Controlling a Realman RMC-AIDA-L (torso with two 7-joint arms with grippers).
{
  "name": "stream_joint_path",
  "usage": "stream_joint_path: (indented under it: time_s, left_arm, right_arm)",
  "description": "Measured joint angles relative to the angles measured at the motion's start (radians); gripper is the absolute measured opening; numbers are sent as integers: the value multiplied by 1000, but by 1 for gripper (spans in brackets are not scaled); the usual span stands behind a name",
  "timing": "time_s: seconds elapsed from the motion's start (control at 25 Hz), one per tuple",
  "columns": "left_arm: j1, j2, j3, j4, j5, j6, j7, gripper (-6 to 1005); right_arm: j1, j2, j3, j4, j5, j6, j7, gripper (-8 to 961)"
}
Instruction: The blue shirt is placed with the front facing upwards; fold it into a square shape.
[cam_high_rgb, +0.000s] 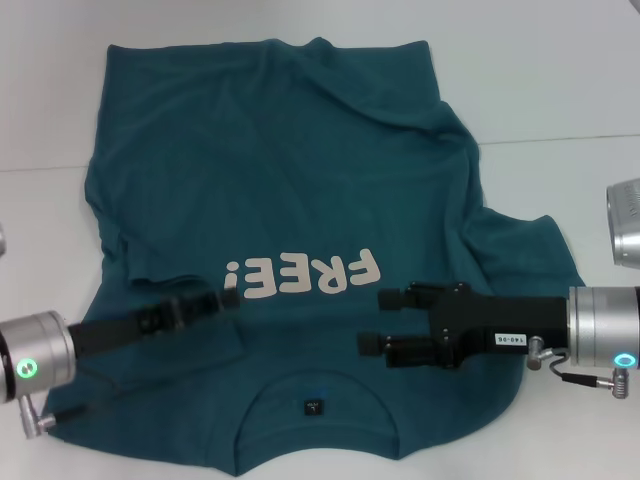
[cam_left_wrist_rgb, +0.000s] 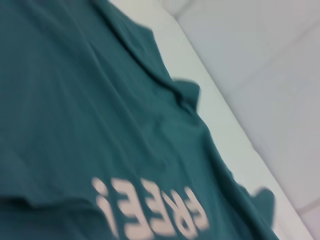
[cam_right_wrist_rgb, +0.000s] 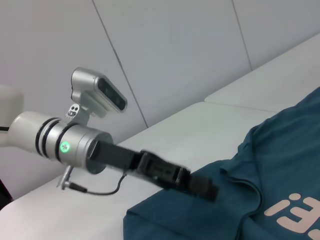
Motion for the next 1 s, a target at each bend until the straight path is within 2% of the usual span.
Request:
stream_joint_path:
  time_s: [0.48,0.68,0.96,1.0]
  left_arm:
    - [-9,6,-23,40,-43,-223,13,560]
    - [-17,4,4,42,-42,-328,17,660]
    - [-20,1,61,37,-38,-413,25,919]
    - [-20,1,61,37,-38,-413,25,919]
  right_arm:
    - [0,0,0,-5,2,0,13,884]
    - [0,0,3,-5,2,0,15,884]
    - [0,0,6,-5,2,0,29,885]
    - [0,0,6,-5,2,1,30,885]
